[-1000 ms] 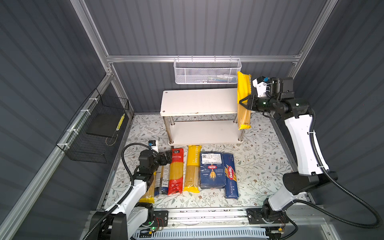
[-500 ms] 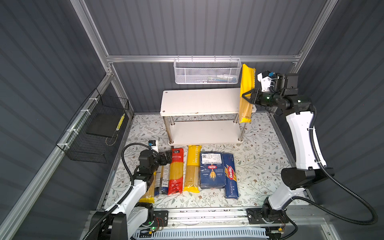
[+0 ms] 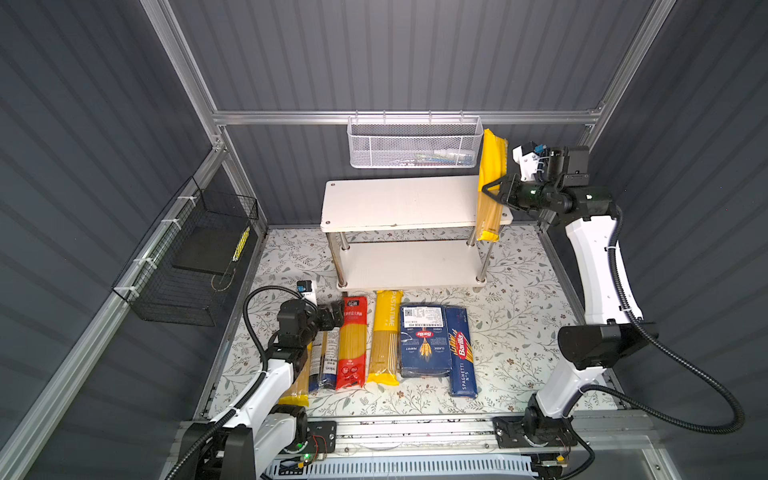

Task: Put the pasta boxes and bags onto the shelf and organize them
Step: 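Carry the yellow bag over the top shelf with the right gripper, then lay the yellow bag on the top shelf, open and withdraw the right gripper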

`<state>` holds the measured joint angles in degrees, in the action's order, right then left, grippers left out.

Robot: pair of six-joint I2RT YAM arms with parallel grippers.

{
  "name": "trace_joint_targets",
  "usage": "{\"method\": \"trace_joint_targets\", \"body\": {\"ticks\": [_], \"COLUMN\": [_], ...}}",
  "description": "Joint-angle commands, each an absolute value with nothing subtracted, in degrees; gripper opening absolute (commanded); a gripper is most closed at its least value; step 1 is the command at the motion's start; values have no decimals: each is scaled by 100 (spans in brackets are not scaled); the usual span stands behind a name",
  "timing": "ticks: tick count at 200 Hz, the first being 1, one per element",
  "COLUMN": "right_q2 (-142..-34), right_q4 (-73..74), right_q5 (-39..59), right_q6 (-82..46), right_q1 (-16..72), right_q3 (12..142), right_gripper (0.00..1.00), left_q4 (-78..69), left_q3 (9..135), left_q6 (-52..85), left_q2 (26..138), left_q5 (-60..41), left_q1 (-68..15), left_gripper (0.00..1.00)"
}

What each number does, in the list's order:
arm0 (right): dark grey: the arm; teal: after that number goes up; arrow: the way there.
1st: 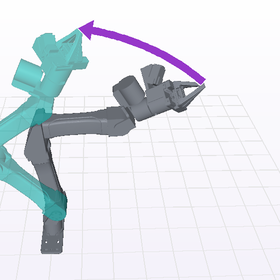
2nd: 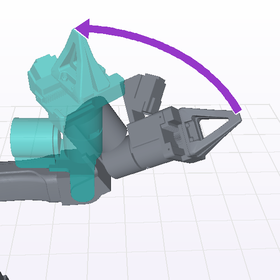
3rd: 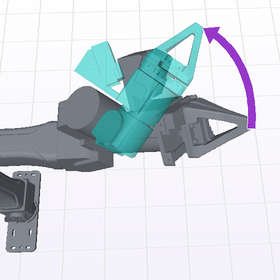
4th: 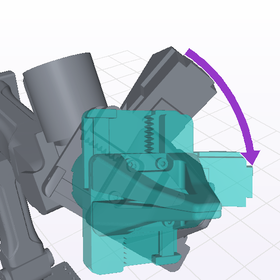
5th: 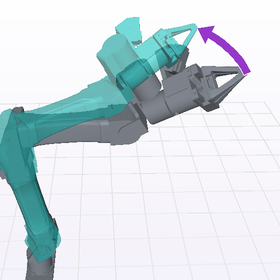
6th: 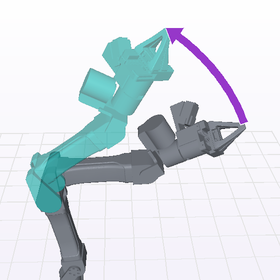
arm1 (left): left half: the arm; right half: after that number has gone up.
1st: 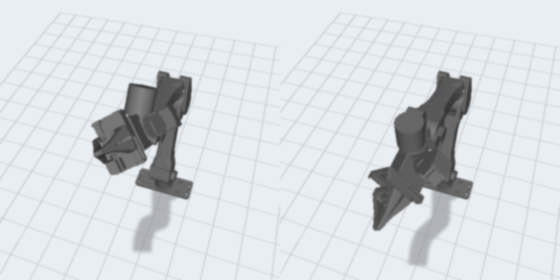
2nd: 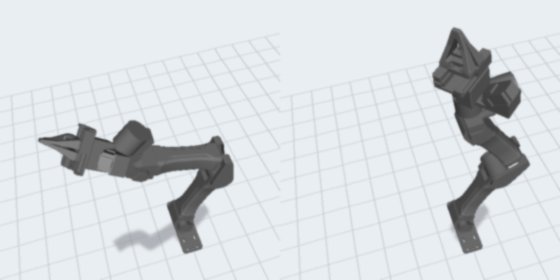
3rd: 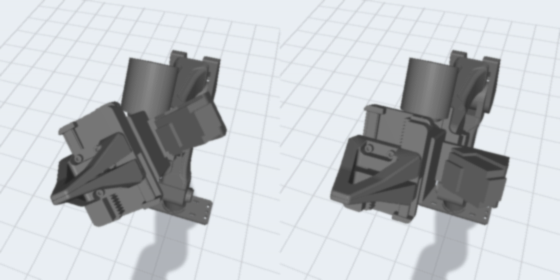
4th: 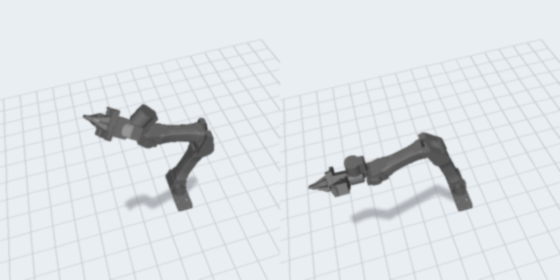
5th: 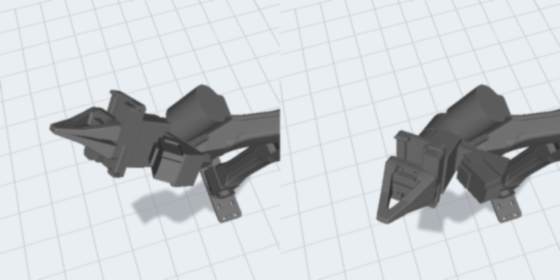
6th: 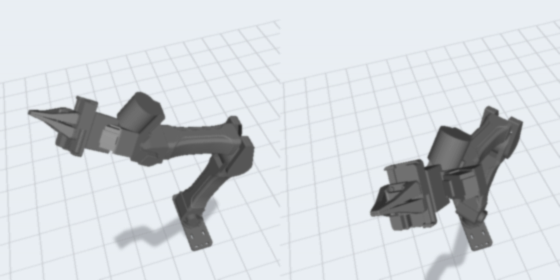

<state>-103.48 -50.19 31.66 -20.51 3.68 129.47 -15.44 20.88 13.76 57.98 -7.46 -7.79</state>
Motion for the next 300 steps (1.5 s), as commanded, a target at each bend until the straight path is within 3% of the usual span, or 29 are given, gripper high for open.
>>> {"method": "trace_joint_targets", "body": {"ticks": [1, 88, 126, 212, 246, 300], "right_q2": [-10415, -10459, -10460, -10595, -10583, -10413], "right_q4": [-4306, -4559, -4615, -4635, -4675, -4781], "right_q5": [3004, 2128, 2064, 2057, 2013, 1995], "right_q6": [-1925, -1864, -1863, -1928, -1925, -1802], "right_q1": [293, 269, 272, 369, 378, 378], "right_q3": [13200, 13233, 13228, 13205, 13203, 13227], "right_gripper": [18, 29, 38, 44, 51, 71], "left_q4": [-1483, -1485, -1485, -1502, -1503, -1503], "left_q3": [2147, 2145, 2140, 2084, 2083, 2071], "left_q6": [1389, 1386, 1389, 1397, 1397, 1410], "left_q2": [5787, 5774, 5767, 5678, 5669, 5642], "left_q5": [-703, -703, -703, -686, -686, -677], "left_q1": [-756, -756, -756, -754, -756, -756], "left_gripper": [100, 100, 100, 100, 100, 100]}}
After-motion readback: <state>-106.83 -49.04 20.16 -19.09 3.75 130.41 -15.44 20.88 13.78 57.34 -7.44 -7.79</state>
